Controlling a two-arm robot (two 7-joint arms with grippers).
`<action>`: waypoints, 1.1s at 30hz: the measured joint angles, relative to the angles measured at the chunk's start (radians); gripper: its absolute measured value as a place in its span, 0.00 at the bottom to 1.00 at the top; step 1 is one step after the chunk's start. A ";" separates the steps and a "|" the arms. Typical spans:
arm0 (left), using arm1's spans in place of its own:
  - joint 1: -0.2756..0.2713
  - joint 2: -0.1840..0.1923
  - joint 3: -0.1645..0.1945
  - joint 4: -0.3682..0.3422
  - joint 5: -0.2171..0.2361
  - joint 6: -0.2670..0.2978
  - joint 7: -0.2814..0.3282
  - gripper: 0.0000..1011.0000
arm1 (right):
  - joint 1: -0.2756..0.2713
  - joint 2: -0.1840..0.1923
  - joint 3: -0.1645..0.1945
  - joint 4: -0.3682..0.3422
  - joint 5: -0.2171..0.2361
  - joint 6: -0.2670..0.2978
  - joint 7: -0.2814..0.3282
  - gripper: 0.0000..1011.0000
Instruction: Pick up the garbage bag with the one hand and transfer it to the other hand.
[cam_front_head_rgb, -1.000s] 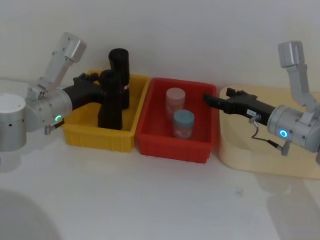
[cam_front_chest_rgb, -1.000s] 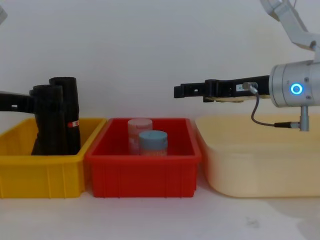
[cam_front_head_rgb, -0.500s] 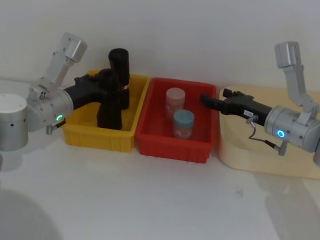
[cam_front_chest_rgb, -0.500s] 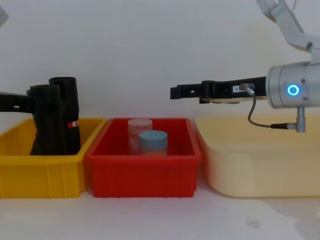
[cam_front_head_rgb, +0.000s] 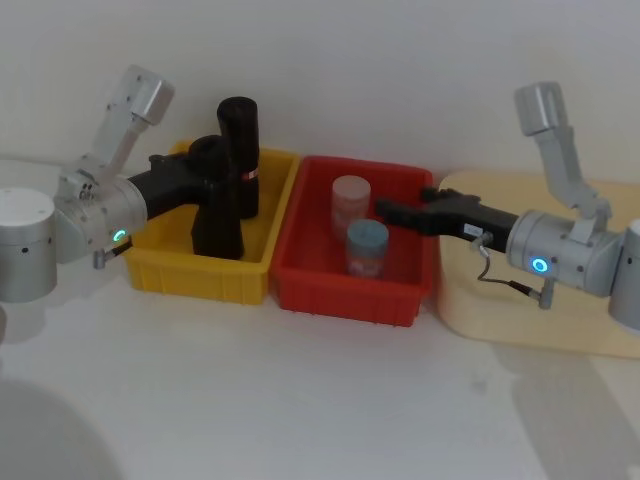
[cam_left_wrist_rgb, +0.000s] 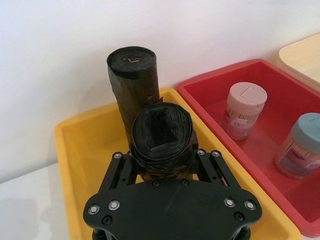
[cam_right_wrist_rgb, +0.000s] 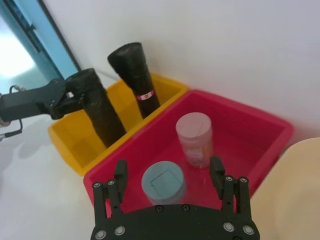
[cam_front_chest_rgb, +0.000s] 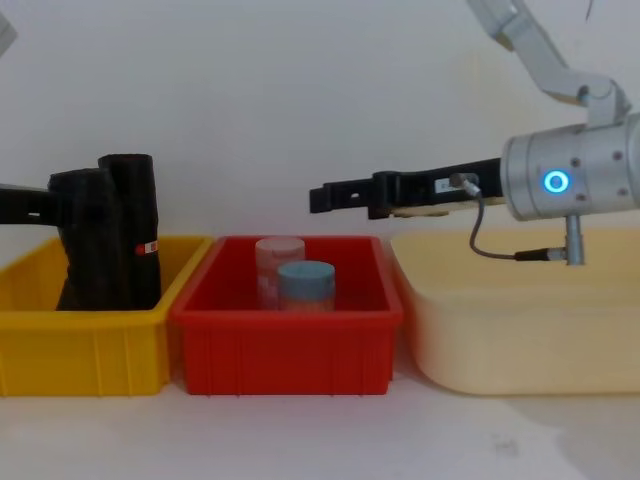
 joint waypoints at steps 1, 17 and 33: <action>0.000 0.000 0.000 0.000 0.000 0.000 0.000 0.45 | 0.003 -0.001 -0.004 0.003 0.000 0.003 0.002 0.99; -0.001 -0.001 0.000 0.003 0.000 -0.002 -0.001 0.36 | 0.034 -0.013 -0.070 0.034 -0.022 0.027 0.028 0.99; -0.001 -0.001 0.000 0.003 0.000 -0.002 -0.001 0.36 | 0.028 -0.007 -0.123 0.015 -0.106 -0.048 -0.042 0.99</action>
